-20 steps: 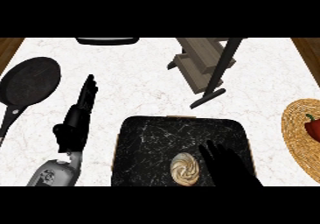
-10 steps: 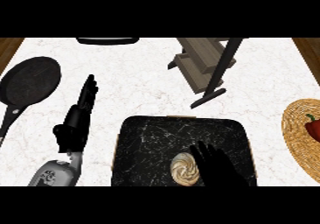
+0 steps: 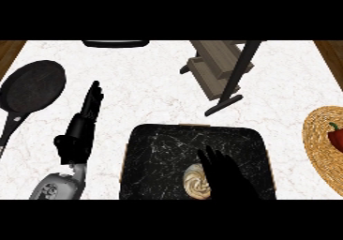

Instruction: Pick the cupcake from the tray and place it in the tiered basket

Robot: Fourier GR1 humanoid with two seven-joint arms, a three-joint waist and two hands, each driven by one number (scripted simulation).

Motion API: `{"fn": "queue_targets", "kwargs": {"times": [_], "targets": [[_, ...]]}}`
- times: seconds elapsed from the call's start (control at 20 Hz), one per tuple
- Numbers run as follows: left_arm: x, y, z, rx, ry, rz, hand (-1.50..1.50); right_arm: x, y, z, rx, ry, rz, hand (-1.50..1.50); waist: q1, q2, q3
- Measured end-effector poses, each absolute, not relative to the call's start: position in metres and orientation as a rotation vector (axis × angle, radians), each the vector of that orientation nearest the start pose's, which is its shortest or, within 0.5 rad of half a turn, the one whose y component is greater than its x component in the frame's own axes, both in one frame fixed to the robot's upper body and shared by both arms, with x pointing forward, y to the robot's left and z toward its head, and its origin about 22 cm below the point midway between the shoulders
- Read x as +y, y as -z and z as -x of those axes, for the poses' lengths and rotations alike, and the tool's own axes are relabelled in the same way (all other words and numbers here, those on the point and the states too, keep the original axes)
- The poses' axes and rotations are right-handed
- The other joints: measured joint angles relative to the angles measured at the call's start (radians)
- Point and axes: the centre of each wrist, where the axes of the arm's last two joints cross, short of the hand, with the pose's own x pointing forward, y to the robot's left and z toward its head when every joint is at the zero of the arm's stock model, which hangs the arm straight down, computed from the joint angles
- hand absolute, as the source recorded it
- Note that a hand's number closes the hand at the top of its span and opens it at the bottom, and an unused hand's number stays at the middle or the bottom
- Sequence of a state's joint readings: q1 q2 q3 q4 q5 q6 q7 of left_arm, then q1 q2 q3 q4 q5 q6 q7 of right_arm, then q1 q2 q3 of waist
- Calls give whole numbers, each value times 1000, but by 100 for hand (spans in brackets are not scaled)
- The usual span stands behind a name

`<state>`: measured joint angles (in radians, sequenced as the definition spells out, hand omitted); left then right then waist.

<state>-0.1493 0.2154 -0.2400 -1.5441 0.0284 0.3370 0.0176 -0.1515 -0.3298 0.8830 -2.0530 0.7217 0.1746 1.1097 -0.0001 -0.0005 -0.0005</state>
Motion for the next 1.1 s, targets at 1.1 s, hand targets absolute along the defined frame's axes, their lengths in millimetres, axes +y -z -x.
{"fn": "queue_targets", "kwargs": {"times": [1.1], "targets": [[205,-29,-265,-1661,105,-195,0,-83,-64,-175,-1026,-1123,662,-150,0,0,0]]}}
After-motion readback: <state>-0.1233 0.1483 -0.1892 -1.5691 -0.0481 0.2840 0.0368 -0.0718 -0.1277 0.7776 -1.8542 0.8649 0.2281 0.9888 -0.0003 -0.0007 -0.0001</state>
